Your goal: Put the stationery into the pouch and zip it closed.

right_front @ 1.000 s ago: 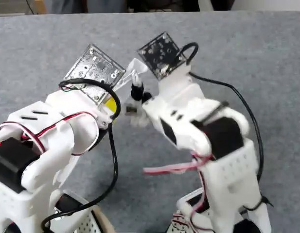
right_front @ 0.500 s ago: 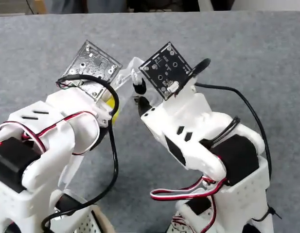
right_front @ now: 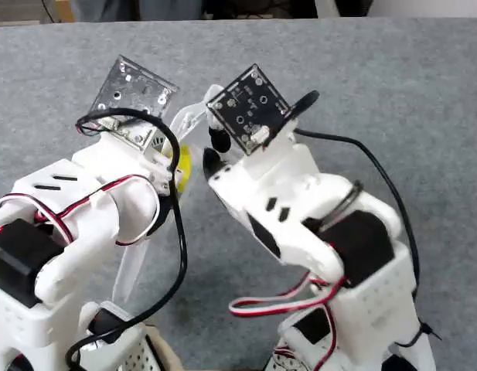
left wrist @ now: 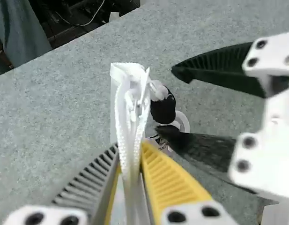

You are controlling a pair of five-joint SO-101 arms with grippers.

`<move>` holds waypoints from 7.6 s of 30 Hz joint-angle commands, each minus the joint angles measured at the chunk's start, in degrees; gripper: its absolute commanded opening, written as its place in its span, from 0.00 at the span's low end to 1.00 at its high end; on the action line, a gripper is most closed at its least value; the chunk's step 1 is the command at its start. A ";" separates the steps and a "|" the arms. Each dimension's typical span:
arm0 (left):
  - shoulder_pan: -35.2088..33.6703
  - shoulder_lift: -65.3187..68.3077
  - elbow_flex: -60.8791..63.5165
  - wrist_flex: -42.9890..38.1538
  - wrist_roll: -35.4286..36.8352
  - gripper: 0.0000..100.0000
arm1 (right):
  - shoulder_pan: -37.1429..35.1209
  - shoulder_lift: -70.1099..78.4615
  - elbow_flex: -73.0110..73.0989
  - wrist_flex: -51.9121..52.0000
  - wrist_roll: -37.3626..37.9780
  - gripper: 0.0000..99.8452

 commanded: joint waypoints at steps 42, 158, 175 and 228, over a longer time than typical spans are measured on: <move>0.31 -1.05 -15.43 5.10 1.05 0.03 | 18.11 -0.22 18.59 -24.53 8.88 0.01; -8.57 0.62 -2.24 0.00 7.56 0.03 | 22.42 0.84 20.00 -28.48 7.21 0.01; -1.27 -5.45 -2.68 4.66 7.56 0.03 | 34.37 12.26 20.44 -41.14 7.21 0.01; -5.58 -6.42 4.88 -6.59 8.00 0.21 | 47.38 42.77 -3.12 -28.57 4.13 0.13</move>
